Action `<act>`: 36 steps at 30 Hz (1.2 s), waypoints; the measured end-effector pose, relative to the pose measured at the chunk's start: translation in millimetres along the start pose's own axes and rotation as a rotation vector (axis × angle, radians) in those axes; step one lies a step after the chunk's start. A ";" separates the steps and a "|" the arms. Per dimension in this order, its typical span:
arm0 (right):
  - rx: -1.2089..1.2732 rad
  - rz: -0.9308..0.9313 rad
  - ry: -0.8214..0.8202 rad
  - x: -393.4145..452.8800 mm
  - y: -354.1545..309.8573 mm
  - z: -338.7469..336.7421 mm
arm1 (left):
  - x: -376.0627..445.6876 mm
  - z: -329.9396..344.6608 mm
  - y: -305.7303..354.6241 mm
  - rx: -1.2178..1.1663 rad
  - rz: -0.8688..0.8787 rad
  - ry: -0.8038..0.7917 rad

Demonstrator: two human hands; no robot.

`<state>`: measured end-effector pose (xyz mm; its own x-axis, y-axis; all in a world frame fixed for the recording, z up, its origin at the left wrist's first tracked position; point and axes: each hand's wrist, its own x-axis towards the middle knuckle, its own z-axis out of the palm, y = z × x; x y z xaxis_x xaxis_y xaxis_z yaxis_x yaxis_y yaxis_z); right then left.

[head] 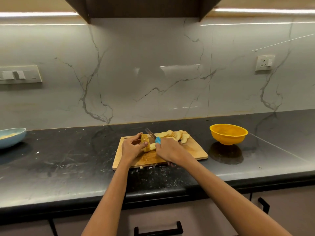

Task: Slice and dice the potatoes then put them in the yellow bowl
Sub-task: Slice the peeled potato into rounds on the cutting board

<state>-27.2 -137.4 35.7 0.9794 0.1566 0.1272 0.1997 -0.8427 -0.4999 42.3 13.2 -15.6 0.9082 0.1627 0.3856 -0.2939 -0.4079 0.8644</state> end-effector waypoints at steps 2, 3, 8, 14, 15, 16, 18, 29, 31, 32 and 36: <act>0.005 -0.007 -0.006 4.2 -3.1 7.0 | -0.7 0.0 1.3 -0.004 0.005 0.004; 0.000 -0.010 0.000 6.6 -3.9 10.6 | -0.3 0.0 1.0 -0.005 0.006 0.007; -0.045 0.010 0.009 16.3 -3.2 20.8 | 2.1 1.9 -1.4 0.023 0.010 0.009; -0.065 0.002 0.003 41.0 -10.2 29.2 | 0.7 1.3 -0.8 0.095 0.068 0.029; -0.058 -0.003 0.009 43.2 -9.3 30.7 | 0.2 1.5 -0.5 0.101 0.079 0.029; -0.043 -0.008 0.015 43.2 -7.5 32.2 | 0.0 2.2 -0.6 0.104 0.089 0.032; -0.030 -0.023 0.029 37.6 -2.0 35.2 | 1.0 3.5 -1.5 0.112 0.106 0.038; -0.065 0.000 -0.022 41.2 -4.9 38.2 | 3.6 3.5 -6.0 0.156 0.109 0.038; -0.099 0.020 -0.069 36.4 -1.9 38.1 | 4.0 3.8 -6.5 0.144 0.106 0.040; -0.122 0.044 -0.090 33.4 1.1 39.9 | 4.5 3.9 -6.1 0.147 0.102 0.041; -0.148 0.107 -0.158 29.3 2.8 38.7 | 6.8 5.1 -6.9 0.156 0.126 0.038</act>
<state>3.2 -115.2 4.9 0.9894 0.1318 -0.0613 0.1000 -0.9232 -0.3712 52.1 12.5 -20.5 0.8545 0.1345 0.5017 -0.3519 -0.5606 0.7496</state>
